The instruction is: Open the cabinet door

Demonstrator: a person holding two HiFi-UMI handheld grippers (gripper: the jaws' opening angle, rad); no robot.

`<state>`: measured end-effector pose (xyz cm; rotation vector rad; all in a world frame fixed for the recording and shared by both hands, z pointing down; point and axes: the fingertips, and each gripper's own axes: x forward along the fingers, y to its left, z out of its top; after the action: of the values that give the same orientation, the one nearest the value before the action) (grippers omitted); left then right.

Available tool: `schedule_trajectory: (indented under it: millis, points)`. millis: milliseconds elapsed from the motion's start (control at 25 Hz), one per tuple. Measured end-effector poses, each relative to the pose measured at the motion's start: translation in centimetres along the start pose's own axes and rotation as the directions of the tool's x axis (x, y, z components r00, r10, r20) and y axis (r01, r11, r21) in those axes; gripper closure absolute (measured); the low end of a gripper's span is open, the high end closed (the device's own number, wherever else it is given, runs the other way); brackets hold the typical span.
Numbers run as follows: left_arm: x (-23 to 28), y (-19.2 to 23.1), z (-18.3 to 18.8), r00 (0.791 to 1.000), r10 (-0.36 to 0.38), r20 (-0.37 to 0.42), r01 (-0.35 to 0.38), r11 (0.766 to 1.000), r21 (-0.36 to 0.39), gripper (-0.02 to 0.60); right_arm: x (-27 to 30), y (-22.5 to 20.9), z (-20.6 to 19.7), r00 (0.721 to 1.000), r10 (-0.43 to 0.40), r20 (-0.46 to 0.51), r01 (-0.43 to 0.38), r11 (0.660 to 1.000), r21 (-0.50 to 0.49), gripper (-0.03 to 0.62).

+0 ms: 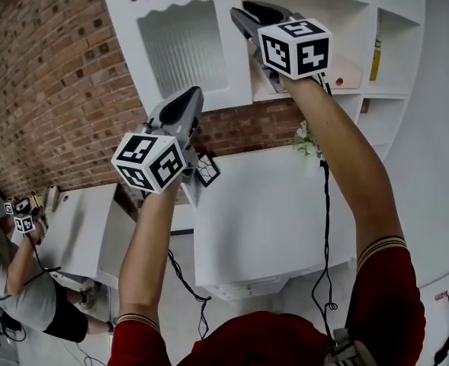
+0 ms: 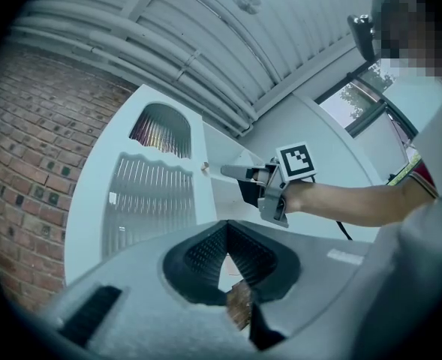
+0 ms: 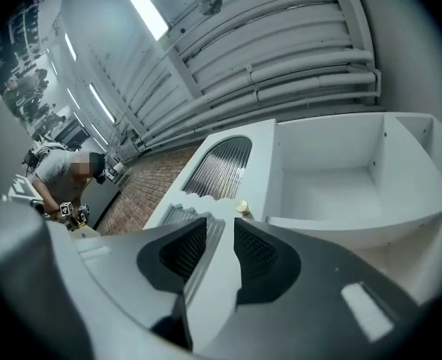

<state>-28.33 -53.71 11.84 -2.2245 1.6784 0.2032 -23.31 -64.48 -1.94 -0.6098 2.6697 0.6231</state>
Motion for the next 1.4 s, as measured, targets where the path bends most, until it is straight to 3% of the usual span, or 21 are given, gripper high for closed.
schedule_trajectory:
  millis: [400, 800, 1000, 1400]
  points:
    - [0.0, 1.8, 1.0, 1.0, -0.029, 0.006, 0.029, 1.0, -0.001, 0.581, 5.4, -1.9, 1.3, 0.997, -0.074, -0.014, 0.073, 0.996, -0.043, 0.445]
    - [-0.6, 1.2, -0.5, 0.999, -0.047, 0.01, 0.047, 0.999, -0.013, 0.581, 6.5, -2.6, 1.0, 0.988, -0.149, -0.036, 0.14, 0.974, -0.178, 0.454]
    - [-1.9, 1.4, -0.6, 0.999, -0.035, 0.001, 0.035, 0.999, -0.02, 0.581, 6.6, -3.1, 1.1, 0.973, -0.222, -0.068, 0.201, 0.951, -0.233, 0.508]
    - [-4.2, 1.0, -0.2, 1.0, 0.017, 0.005, -0.017, 0.999, -0.03, 0.581, 5.4, -2.1, 2.0, 0.958, -0.281, -0.059, 0.254, 0.926, -0.281, 0.513]
